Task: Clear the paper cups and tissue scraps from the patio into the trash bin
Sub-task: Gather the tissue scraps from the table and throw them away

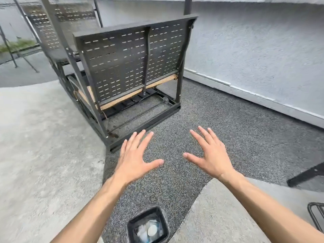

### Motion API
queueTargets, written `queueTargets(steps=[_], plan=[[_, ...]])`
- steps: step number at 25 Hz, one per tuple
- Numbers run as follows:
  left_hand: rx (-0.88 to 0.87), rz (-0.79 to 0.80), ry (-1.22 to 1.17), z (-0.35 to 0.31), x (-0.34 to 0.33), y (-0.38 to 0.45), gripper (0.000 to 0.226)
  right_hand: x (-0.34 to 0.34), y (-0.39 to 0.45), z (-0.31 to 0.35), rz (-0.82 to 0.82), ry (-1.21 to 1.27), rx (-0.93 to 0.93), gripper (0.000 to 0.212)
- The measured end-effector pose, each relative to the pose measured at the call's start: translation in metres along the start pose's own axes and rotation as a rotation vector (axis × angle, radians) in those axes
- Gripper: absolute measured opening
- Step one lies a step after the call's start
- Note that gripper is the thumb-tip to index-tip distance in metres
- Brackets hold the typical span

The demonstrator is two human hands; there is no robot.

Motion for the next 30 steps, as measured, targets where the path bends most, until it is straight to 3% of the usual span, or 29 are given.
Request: queueTargets(steps=[7,16,24,30], plan=[[-0.396,0.032,-0.114,-0.130,-0.028,0.035,0.092,0.084,-0.098,-0.086,-0.158,-0.067,-0.302,0.086],[-0.881,0.230,-0.292,-0.394,-0.128,0.014,0.091,0.199,-0.326,-0.212,-0.330,-0.214,-0.824,0.085],[-1.129,0.361,-0.387,-0.618,-0.216,-0.064,0.090,0.279,-0.513,-0.308,-0.399,-0.323,-1.120,0.086],[-1.263,0.435,-0.440,-0.742,-0.257,-0.132,0.089,0.325,-0.619,-0.352,-0.453,-0.341,-1.281,0.085]])
Point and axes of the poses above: each hand's wrist, its own y-axis towards the middle knuckle, its own x-axis out of the back of the hand, z = x × y, the point moved 7 cm from there along y, towards the middle knuckle, and after that the axes turned 1 degree about -x, right-handed, at the moved point
